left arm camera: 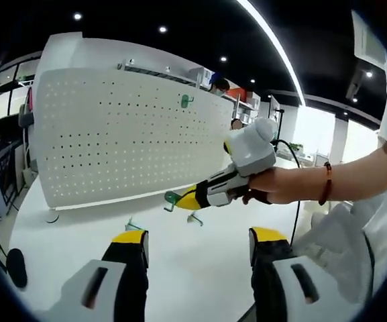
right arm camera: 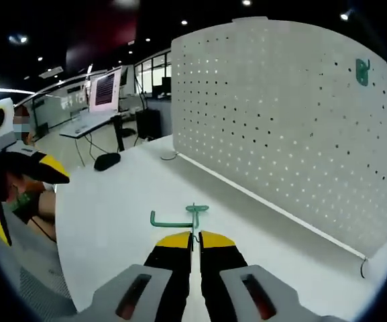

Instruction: Insert the hook assembly into the mounting plate slot until the hook locks in place.

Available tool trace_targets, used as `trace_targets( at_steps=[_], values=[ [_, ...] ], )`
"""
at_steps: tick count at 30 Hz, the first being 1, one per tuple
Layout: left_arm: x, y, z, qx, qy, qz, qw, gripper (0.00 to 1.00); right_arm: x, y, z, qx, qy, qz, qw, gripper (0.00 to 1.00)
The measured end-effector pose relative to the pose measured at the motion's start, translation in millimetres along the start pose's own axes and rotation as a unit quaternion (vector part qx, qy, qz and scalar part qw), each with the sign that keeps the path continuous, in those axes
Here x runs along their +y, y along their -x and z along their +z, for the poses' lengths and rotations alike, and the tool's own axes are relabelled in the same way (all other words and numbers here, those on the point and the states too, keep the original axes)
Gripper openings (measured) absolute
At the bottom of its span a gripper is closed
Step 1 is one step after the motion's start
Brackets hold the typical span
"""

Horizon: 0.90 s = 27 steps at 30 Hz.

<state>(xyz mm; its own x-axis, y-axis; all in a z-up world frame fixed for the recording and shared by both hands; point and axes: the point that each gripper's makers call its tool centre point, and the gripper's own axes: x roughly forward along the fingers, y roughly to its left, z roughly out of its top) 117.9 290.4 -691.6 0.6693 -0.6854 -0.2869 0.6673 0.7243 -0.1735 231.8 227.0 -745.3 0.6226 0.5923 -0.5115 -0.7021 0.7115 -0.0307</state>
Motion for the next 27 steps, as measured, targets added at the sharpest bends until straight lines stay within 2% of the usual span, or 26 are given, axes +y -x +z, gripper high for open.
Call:
trace_targets(
  at_steps=[11, 14, 19, 27],
  values=[
    [-9.9, -4.7, 3.1, -0.001, 0.017, 0.003, 0.9999, 0.59, 10.6, 18.2, 12.0, -0.041, 0.001, 0.001, 0.9992, 0.03],
    [-9.9, -5.2, 6.0, -0.007, 0.018, 0.006, 0.9998, 0.57, 13.4, 21.7, 15.6, -0.048, 0.0, 0.001, 0.9988, 0.03],
    [-9.9, -5.0, 4.8, -0.002, 0.036, 0.012, 0.9993, 0.55, 16.9, 29.1, 23.4, -0.067, 0.002, 0.004, 0.9978, 0.03],
    [-14.0, -8.0, 12.8, -0.017, 0.054, 0.016, 0.9983, 0.55, 25.8, 39.3, 24.0, -0.079, 0.002, 0.018, 0.9967, 0.03]
  ],
)
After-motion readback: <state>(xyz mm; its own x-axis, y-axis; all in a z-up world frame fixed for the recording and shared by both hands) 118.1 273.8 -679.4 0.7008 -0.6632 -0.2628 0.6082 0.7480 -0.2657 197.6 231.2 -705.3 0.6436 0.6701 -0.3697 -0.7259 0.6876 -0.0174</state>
